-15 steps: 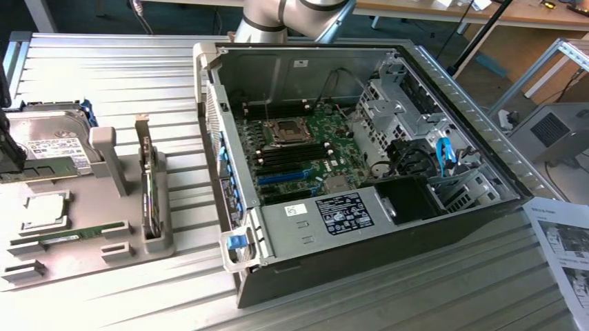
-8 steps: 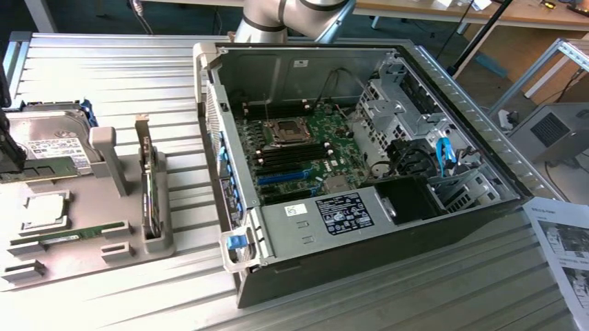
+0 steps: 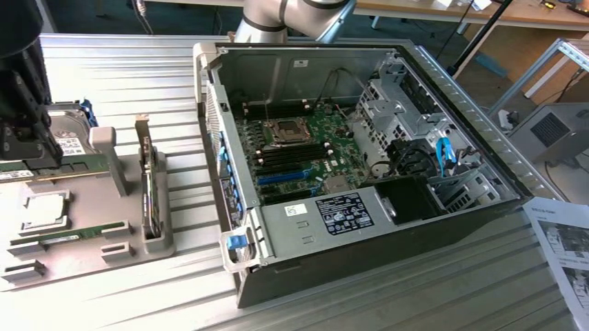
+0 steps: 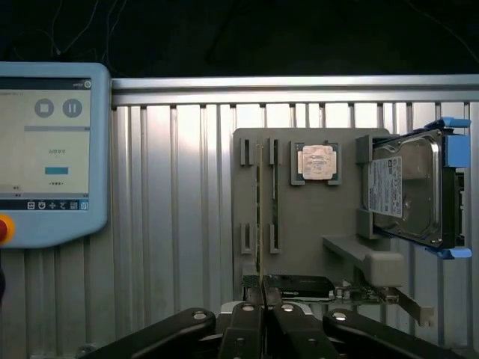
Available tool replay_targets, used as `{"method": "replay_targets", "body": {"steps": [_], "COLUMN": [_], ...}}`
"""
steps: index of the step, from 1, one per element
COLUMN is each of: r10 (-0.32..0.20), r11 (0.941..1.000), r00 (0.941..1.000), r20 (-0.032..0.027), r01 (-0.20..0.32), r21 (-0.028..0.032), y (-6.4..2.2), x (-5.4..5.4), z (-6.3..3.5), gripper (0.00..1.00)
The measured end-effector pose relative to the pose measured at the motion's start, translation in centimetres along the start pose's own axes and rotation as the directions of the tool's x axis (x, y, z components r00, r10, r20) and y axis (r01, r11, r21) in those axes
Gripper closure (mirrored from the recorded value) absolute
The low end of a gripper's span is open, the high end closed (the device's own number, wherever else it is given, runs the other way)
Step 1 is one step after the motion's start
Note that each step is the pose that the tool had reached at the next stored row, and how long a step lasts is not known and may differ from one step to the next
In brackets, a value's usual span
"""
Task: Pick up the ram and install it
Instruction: 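Pick up the ram and move it above insertion slot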
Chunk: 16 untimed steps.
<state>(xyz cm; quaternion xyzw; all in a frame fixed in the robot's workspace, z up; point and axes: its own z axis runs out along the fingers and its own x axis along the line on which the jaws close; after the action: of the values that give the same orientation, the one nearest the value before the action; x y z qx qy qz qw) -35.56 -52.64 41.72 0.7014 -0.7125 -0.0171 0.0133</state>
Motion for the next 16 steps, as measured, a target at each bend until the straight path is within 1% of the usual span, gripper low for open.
{"method": "replay_targets", "body": {"steps": [4, 7, 10, 13, 15, 16], "r10": [0.0, 0.0, 0.0, 0.0, 0.0, 0.0], "r11": [1.0, 1.0, 1.0, 1.0, 1.0, 1.0], "r00": [1.0, 1.0, 1.0, 1.0, 1.0, 1.0], "r20": [0.0001, 0.0, 0.0001, 0.0001, 0.0001, 0.0001], "r01": [0.0, 0.0, 0.0, 0.0, 0.0, 0.0], "r21": [0.0001, 0.0, 0.0001, 0.0, 0.0, -0.0002], "y": [-1.14, -1.82, -3.07, -4.54, -5.17, -6.28], "x": [0.0, 0.0, 0.0, -0.1, -0.1, -0.1], "z": [-0.05, -0.08, -0.13, -0.19, -0.22, -0.26], "gripper": [0.88, 0.88, 0.88, 0.88, 0.88, 0.88]}}
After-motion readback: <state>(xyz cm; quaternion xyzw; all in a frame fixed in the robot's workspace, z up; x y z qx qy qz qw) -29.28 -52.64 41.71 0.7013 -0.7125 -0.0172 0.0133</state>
